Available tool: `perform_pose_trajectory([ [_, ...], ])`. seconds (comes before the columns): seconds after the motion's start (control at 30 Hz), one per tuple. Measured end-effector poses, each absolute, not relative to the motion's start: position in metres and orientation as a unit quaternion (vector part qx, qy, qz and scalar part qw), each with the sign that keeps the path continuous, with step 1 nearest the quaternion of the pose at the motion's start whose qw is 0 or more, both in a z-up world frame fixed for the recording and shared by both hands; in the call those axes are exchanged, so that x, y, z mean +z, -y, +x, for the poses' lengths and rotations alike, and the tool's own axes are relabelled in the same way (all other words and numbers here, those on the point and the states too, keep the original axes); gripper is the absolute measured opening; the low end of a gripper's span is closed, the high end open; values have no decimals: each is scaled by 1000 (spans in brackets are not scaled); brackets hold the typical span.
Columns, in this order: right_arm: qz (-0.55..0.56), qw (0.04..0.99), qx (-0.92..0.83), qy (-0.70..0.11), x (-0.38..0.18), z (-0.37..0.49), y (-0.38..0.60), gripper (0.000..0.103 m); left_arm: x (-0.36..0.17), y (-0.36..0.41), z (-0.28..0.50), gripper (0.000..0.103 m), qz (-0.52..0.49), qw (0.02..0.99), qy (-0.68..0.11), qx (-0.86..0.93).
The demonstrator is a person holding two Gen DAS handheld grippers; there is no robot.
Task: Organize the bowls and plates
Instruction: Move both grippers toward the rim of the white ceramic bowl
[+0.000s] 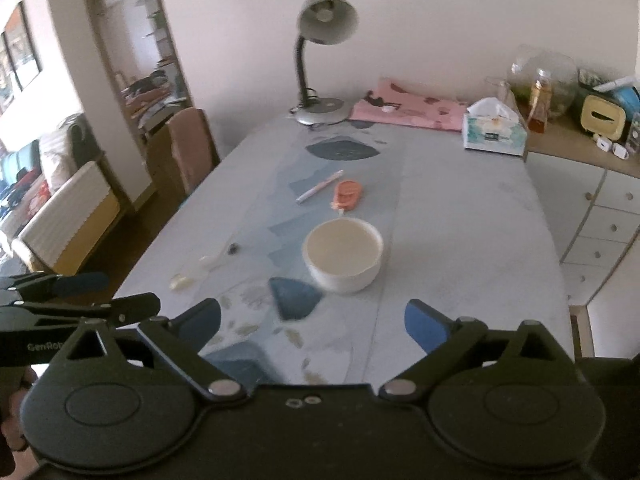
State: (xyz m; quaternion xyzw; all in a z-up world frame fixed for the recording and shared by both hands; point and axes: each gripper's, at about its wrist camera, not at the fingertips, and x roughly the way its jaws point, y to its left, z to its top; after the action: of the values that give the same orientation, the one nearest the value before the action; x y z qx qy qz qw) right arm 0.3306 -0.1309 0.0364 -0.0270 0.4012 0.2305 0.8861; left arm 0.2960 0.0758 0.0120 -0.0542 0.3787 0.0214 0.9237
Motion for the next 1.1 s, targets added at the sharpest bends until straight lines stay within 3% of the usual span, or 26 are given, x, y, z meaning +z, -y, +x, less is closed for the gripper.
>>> perform_pose_trajectory([
  [0.37, -32, 888, 196, -415, 0, 416, 134, 99, -9, -57, 398, 79, -35, 914, -403, 25],
  [0.73, -11, 870, 186, -456, -47, 484, 126, 96, -67, -63, 476, 79, -50, 887, -458, 34],
  [0.9, -16, 859, 179, -479, -73, 507, 120, 82, -90, -63, 499, 79, -38, 878, -475, 45],
  [1.07, -17, 853, 169, -493, -92, 521, 116, 78, -108, -62, 516, 78, -36, 871, -488, 46],
  [1.1, -16, 852, 169, -496, -96, 524, 115, 75, -111, -61, 519, 72, -33, 869, -491, 45],
])
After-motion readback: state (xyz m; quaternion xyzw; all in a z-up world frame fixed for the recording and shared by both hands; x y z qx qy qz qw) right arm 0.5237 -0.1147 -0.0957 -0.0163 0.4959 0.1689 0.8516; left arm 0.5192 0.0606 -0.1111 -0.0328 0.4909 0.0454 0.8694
